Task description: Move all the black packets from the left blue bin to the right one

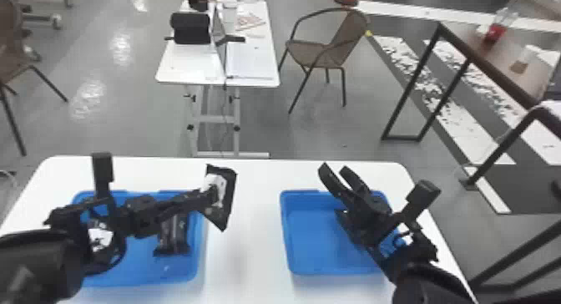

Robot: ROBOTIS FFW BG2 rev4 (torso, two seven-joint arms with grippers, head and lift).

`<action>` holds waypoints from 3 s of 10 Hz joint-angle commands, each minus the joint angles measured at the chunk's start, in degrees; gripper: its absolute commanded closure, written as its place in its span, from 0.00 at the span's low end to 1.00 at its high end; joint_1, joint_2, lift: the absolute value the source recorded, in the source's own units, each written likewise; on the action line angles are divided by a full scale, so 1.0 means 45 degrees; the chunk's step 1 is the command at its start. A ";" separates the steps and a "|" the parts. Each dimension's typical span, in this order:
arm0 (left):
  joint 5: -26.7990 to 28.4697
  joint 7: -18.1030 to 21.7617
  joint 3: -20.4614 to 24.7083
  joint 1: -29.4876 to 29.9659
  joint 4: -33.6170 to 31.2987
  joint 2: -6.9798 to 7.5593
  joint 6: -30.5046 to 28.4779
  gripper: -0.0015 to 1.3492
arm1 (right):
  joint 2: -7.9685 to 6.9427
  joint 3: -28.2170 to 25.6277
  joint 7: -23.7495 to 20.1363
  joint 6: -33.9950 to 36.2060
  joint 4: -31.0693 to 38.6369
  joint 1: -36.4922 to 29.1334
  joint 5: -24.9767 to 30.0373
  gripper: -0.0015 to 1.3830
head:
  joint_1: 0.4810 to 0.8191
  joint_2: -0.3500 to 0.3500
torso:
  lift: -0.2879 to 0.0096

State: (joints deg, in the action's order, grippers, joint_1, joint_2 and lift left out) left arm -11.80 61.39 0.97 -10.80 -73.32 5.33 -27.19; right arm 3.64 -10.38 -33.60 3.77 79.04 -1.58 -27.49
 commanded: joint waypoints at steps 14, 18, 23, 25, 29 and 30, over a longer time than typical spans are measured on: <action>0.1001 0.0224 -0.1972 -0.3401 0.4126 -0.1218 0.1159 0.90 | 0.0110 0.2540 -0.1205 0.1877 0.0189 0.1268 0.1440 0.94 | 0.63 0.33 | 0.97; 0.0981 -0.0010 -0.1640 -0.3147 0.4107 -0.1218 0.1413 0.56 | -0.0046 0.2540 -0.1264 0.1838 -0.0065 0.1132 0.0932 0.92 | 0.63 0.34 | 0.97; 0.0669 -0.1065 0.0410 -0.0413 0.1431 -0.1009 0.0534 0.09 | 0.0442 -0.0077 -0.1245 0.1623 -0.2135 0.1835 0.1342 0.92 | 0.63 0.31 | 0.97; 0.0298 -0.1807 0.1367 0.1071 -0.0190 -0.0736 0.0515 0.09 | 0.0716 -0.1268 -0.1205 0.1369 -0.3834 0.2245 0.2397 0.92 | 0.63 0.27 | 0.97; 0.0806 -0.3663 0.2657 0.3083 -0.2026 -0.0951 0.0847 0.09 | 0.0911 -0.2401 0.0201 -0.0018 -0.5299 0.2284 0.2495 0.03 | 0.63 0.24 | 0.97; 0.1274 -0.3975 0.2910 0.3044 -0.2026 -0.1165 0.0573 0.08 | 0.0755 -0.2362 0.0220 -0.0623 -0.4889 0.2089 0.1499 0.06 | 0.63 0.24 | 0.97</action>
State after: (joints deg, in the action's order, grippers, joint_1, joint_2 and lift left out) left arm -7.21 43.60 13.31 2.83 -82.36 0.66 -23.87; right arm 7.43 -21.01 -32.63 2.72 56.06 8.40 -18.17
